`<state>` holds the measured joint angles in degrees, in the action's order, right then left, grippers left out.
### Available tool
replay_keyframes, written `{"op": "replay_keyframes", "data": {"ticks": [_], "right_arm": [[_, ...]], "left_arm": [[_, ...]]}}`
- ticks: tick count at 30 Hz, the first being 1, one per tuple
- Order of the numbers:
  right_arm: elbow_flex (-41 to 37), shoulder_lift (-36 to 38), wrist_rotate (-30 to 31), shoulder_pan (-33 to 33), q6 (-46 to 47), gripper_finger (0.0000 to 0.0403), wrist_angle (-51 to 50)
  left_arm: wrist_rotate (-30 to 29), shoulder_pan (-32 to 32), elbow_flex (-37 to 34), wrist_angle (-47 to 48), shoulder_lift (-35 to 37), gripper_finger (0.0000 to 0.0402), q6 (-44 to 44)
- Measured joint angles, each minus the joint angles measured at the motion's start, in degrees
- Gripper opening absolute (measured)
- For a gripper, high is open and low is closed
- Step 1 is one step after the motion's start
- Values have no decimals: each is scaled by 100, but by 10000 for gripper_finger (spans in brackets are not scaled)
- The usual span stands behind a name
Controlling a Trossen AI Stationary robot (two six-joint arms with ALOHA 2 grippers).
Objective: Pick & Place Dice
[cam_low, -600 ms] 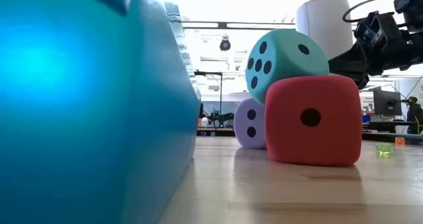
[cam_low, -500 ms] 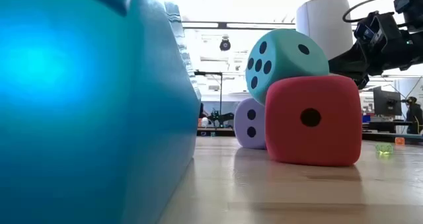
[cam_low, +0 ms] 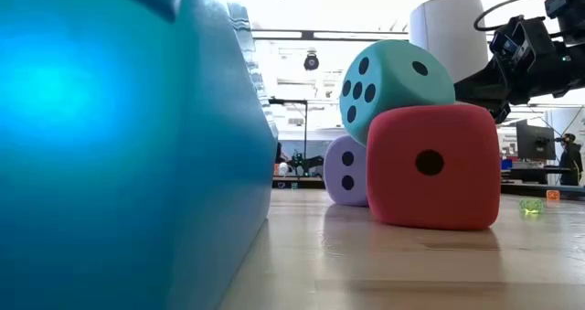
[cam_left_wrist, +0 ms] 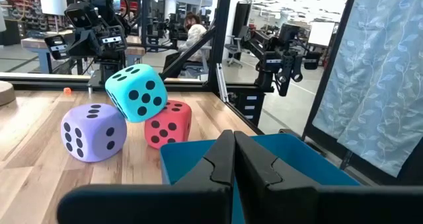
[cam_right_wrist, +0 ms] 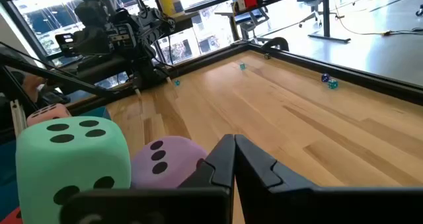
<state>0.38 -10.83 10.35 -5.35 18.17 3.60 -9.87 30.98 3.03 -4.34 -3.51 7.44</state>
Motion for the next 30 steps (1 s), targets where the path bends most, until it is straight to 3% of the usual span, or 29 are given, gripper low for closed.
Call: {"op": "replay_keyframes", "data": {"ticks": [30], "right_arm": [[0,1,-1,-2,0,2,0]], "left_arm": [[0,0,0,0,0,0,0]]}}
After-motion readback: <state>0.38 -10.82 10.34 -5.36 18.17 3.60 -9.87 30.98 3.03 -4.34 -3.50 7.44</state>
